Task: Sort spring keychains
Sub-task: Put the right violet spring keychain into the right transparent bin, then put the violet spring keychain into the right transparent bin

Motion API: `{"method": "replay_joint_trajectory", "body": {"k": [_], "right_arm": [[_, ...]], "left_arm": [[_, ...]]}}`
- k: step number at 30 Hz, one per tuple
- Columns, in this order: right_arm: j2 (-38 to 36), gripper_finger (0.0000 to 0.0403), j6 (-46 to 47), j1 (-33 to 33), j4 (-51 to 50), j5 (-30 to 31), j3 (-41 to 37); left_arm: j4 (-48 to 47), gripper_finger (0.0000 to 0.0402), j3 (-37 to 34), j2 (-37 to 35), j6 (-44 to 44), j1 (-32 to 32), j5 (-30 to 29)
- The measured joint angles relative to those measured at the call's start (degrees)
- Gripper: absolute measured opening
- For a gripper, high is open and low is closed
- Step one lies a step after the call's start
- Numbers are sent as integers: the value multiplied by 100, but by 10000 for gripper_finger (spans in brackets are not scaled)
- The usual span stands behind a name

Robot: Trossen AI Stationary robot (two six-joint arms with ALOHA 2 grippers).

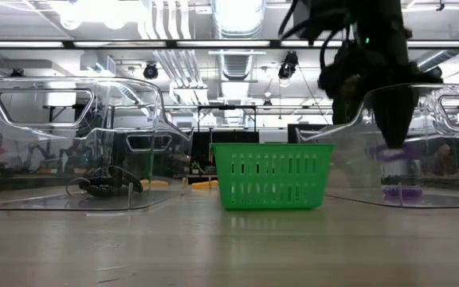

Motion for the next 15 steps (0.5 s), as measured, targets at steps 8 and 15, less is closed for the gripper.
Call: {"method": "replay_joint_trajectory", "body": {"k": [8, 15], "right_arm": [[4, 70, -254, -146, 439, -357, -413], [0, 183, -864, -146, 407, -114, 130]], "left_arm": [[50, 138, -1, 16, -905, -988, 4], [84, 138, -35, 154, -1465, -1674, -606]]}}
